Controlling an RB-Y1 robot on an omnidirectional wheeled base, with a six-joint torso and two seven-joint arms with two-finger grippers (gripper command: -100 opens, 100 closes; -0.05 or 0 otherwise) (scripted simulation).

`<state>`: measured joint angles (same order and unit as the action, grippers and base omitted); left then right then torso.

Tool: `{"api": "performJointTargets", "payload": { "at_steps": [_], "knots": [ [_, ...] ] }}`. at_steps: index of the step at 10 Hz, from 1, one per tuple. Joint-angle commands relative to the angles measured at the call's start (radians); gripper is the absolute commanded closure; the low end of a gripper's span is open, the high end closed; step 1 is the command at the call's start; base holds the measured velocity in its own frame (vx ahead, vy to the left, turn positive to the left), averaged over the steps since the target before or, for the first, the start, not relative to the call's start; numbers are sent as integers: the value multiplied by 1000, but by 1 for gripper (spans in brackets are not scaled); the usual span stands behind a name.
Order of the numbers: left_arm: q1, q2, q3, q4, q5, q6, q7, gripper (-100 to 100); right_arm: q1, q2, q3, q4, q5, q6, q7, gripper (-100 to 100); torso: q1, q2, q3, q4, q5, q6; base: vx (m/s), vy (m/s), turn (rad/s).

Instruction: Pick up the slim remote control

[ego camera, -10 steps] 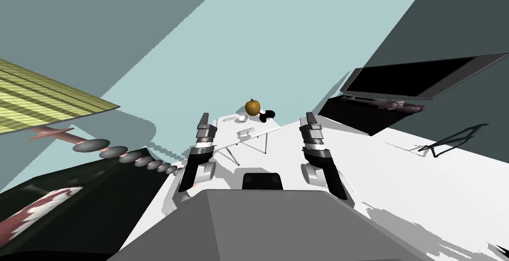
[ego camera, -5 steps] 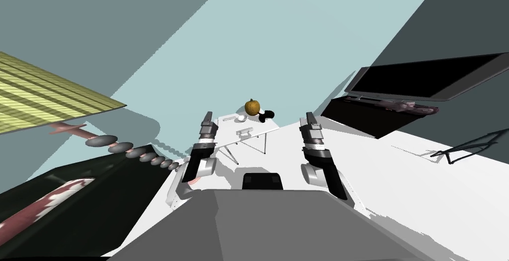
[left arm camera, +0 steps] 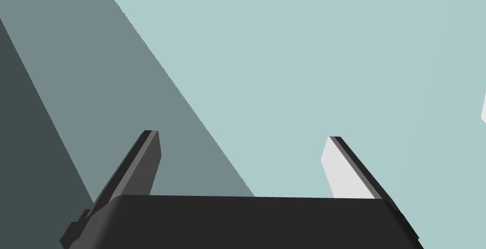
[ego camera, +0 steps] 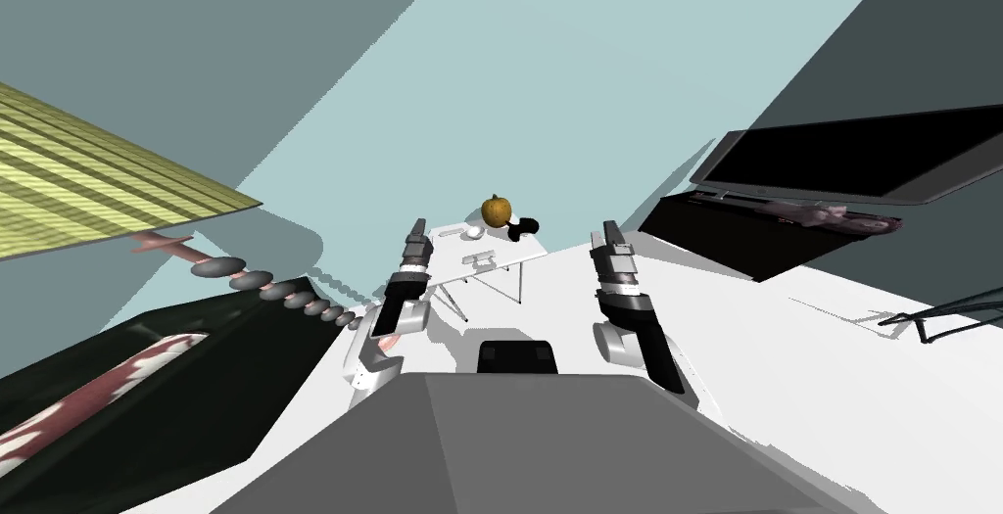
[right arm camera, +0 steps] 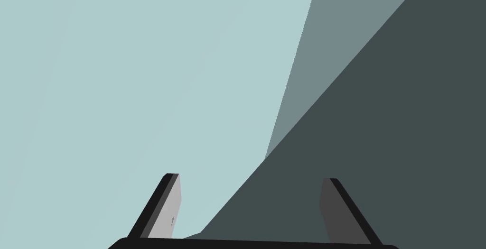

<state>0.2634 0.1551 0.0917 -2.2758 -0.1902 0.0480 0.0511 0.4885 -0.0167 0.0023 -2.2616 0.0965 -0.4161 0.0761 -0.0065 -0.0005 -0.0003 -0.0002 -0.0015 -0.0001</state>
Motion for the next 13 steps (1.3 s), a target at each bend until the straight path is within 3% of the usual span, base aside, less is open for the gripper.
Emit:
{"api": "performJointTargets", "payload": {
  "at_steps": [1, 2, 4, 5, 6, 7, 9, 10, 11, 12, 13],
  "knots": [
    [-23, 1, 2, 12, -5, 50, -6, -100, 0, 0, 0, 0, 0, 0, 0, 0, 0, 0, 0, 0, 0, 0, -8, -88, 53],
    [-64, 2, 6, 39, -15, 79, -16, -100, 0, 0, 0, 0, 0, 0, 0, 0, 1, 0, 0, 0, 0, 0, 9, -100, 72],
    [-64, 2, 6, 39, -15, 114, -16, -100, 0, 0, 0, 0, 0, 0, 0, 0, 0, -1, -1, 0, 0, 0, 3, -70, 35],
    [-106, 2, 10, 70, -22, 151, -25, -100, 0, 0, 0, 0, 0, 0, 0, 0, 3, -1, 0, 0, 0, 0, -1, -66, 86],
    [-106, 2, 10, 70, -22, 178, -25, -100, 0, 0, 0, 0, 0, 0, 0, 0, 2, -1, 0, 0, 1, 0, 0, -70, 61],
    [-149, 2, 14, 103, -29, 210, -33, -100, 0, 0, 0, 0, 0, 0, 0, 0, 2, -1, 0, 0, 0, 0, 7, -92, 96],
    [-150, 2, 14, 103, -29, 248, -33, -100, 0, 0, 0, 0, 0, 0, 0, 0, 1, -1, -1, 0, 0, 0, -1, -68, 27],
    [-194, 2, 18, 140, -34, 290, -41, -100, 0, 0, 0, 0, 0, 0, 0, 0, 3, -1, 0, 0, 1, 0, -2, -61, 95],
    [-195, 2, 18, 140, -34, 314, -41, -100, 0, 0, 0, 0, 0, 0, 0, 0, 3, -1, -1, 0, 1, 0, 3, -65, 59],
    [-237, 1, 22, 179, -37, 343, -47, -100, 0, 0, 0, 0, 0, 0, 0, 0, 3, -1, -1, 0, 0, 0, 16, -85, 80],
    [-241, 1, 22, 179, -37, 369, -47, -100, 0, 0, 0, 0, 0, 0, 0, 0, 1, -2, -1, 0, 0, 0, 15, -84, 51]
  ]
}}
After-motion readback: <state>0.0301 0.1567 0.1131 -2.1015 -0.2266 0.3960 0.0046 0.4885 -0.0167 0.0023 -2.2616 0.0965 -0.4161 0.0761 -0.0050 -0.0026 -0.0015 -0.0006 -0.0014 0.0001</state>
